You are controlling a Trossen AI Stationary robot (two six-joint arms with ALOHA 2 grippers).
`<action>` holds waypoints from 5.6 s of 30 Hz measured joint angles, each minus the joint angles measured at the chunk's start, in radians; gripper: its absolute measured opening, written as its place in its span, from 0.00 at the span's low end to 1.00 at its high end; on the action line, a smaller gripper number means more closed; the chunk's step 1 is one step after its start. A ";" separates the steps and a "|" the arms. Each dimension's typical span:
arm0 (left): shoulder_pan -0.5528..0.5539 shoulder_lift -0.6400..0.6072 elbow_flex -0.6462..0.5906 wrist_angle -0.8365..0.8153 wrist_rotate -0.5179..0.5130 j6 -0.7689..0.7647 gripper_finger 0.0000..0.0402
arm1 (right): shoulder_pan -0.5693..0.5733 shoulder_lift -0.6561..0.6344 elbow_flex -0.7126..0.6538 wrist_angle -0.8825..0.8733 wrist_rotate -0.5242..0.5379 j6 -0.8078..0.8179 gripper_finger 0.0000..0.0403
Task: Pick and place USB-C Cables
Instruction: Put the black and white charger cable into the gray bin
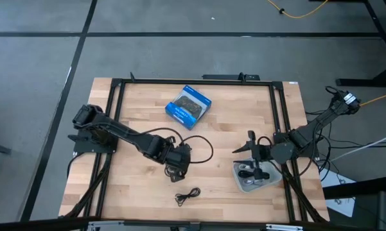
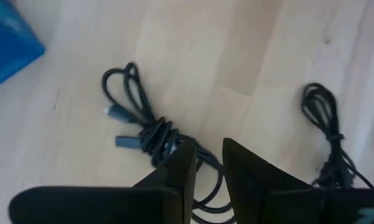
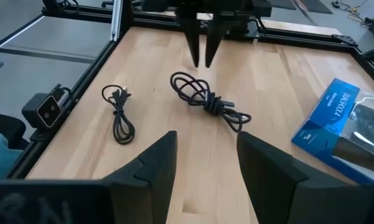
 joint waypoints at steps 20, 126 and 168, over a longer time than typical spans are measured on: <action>0.025 0.130 -0.001 -0.089 0.095 -0.138 0.39 | 0.000 0.004 0.000 -0.054 -0.016 0.014 0.43; 0.003 0.230 0.523 -0.254 -0.517 0.339 0.26 | 0.067 -0.082 0.340 -0.676 0.018 0.453 0.03; 0.049 0.230 0.522 -0.323 -0.566 0.321 0.26 | 0.332 0.105 0.257 -0.876 -0.188 1.239 0.28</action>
